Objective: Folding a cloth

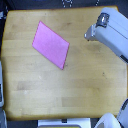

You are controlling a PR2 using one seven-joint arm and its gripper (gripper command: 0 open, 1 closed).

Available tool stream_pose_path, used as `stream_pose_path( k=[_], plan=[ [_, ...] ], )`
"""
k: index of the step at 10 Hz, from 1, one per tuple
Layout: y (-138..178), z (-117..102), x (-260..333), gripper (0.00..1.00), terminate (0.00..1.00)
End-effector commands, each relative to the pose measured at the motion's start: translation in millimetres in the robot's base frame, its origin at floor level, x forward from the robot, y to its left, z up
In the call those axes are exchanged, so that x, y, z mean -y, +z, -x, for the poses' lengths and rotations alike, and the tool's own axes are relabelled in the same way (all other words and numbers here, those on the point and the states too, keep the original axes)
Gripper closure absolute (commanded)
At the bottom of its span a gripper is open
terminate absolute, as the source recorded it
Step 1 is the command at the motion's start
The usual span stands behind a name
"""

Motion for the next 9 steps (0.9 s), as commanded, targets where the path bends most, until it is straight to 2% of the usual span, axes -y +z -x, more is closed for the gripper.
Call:
stream_pose_path(
  k=[1,4,6,9],
  plan=[
    [-32,14,-79,0.00,0.00],
    [-51,27,-139,0.00,0.00],
    [-60,36,-159,0.00,0.00],
    [-84,32,-198,0.00,0.00]
  ],
)
